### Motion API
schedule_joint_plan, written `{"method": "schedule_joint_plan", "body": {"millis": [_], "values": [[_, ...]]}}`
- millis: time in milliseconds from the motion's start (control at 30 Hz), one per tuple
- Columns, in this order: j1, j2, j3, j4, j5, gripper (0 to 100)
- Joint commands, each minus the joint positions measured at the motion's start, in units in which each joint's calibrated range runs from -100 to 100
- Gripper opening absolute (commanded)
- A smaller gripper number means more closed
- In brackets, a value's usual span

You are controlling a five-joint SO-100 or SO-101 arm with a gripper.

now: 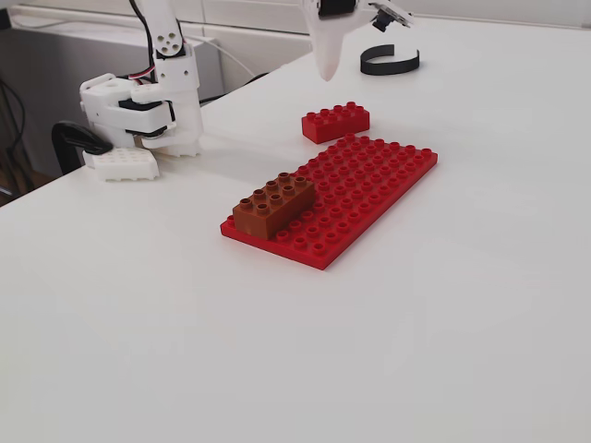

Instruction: Grab the loose lego brick and stack it on top of the fixed one.

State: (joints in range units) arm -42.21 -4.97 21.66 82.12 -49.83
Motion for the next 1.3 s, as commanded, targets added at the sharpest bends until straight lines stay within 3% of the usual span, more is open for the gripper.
{"method": "schedule_joint_plan", "body": {"millis": [0, 167, 400, 500, 1033, 1267], "values": [[-0.07, -0.11, 1.51, -2.68, 0.17, 2], [-0.37, -0.11, 4.41, -4.59, 0.17, 3], [-1.41, -0.2, 5.13, -5.63, -0.04, 25], [-2.45, -0.11, 5.31, -5.63, -0.3, 30], [-4.38, -0.2, 16.26, -19.68, -0.35, 31], [-7.64, -0.28, 15.81, -20.11, -3.44, 31]]}}
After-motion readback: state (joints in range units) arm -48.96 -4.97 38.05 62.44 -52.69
